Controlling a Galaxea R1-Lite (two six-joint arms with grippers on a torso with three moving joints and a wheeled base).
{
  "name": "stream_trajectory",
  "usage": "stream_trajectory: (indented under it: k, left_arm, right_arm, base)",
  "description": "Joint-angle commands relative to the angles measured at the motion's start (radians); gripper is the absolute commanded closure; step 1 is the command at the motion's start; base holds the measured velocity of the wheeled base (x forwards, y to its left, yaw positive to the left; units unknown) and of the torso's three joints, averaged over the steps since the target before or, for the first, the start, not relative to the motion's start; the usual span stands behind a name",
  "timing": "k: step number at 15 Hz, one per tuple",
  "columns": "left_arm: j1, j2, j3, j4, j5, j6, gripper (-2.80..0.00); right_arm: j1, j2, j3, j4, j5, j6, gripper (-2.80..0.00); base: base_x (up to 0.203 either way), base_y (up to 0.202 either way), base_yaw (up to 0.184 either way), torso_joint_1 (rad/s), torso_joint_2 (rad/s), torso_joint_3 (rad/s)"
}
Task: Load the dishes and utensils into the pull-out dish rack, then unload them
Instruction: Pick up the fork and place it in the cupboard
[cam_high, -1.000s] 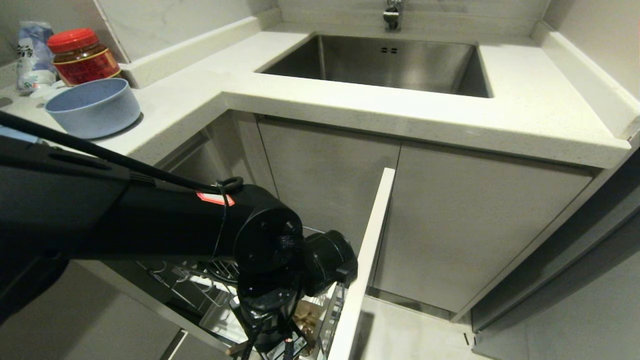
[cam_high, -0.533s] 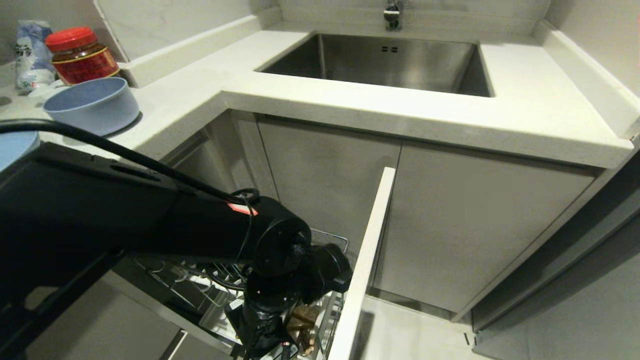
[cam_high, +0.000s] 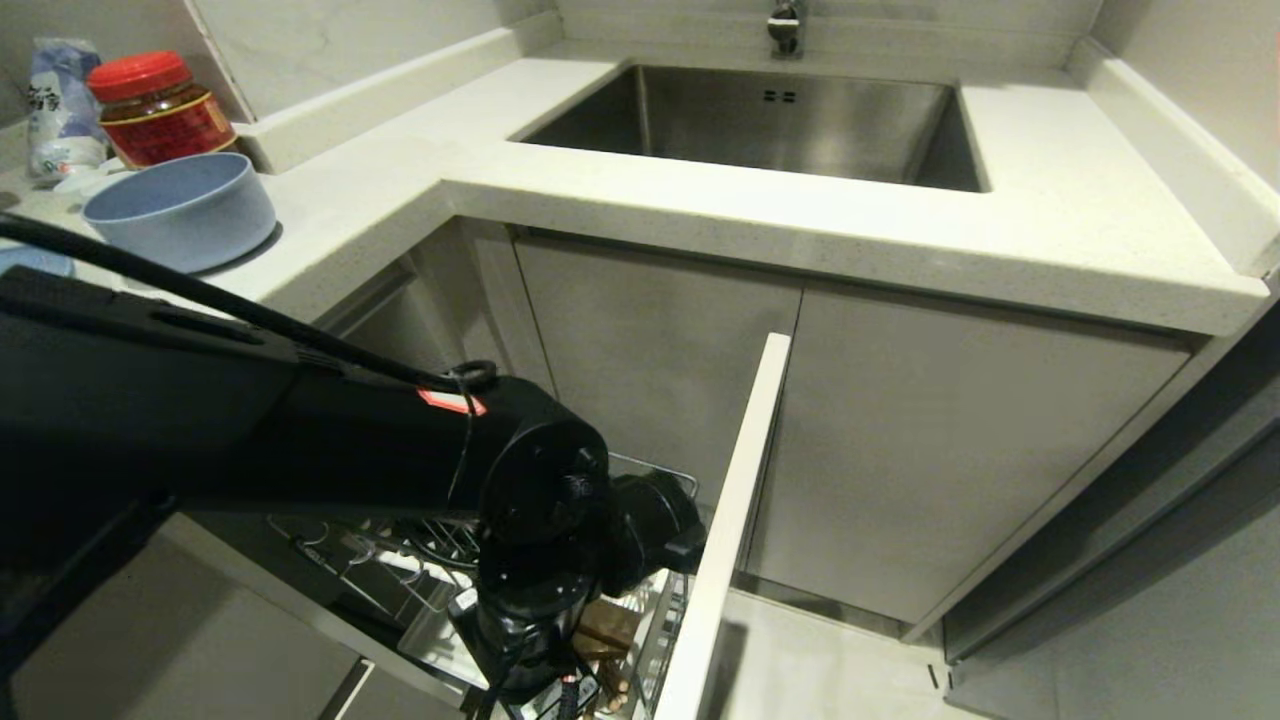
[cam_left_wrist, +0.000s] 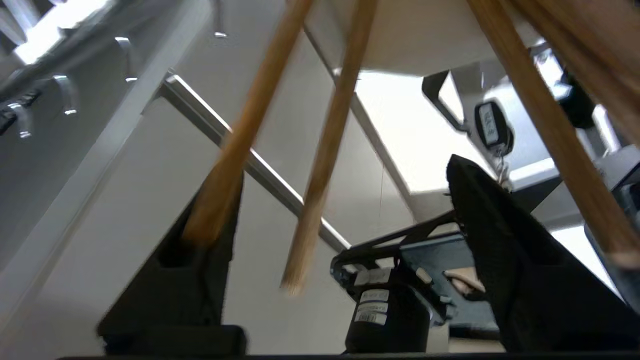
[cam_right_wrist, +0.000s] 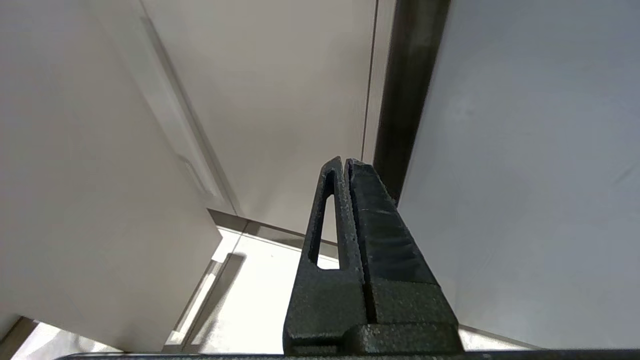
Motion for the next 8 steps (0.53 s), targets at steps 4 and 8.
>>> stream_trajectory:
  k: [4, 8]
  left_arm:
    - [-0.001, -0.153, 0.002, 0.011, 0.119, -0.088, -2.8]
    - [-0.001, -0.281, 0.0, 0.059, 0.18, -0.111, 0.0]
  right_arm:
    - [0.0, -0.001, 0.026, -0.001, 0.0, 0.0, 0.0]
    - [0.0, -0.001, 0.026, 0.0, 0.0, 0.0, 0.0]
  base:
    - [0.0, 0.0, 0.0, 0.0, 0.0, 0.0]
    - [0.0, 0.0, 0.0, 0.0, 0.0, 0.0]
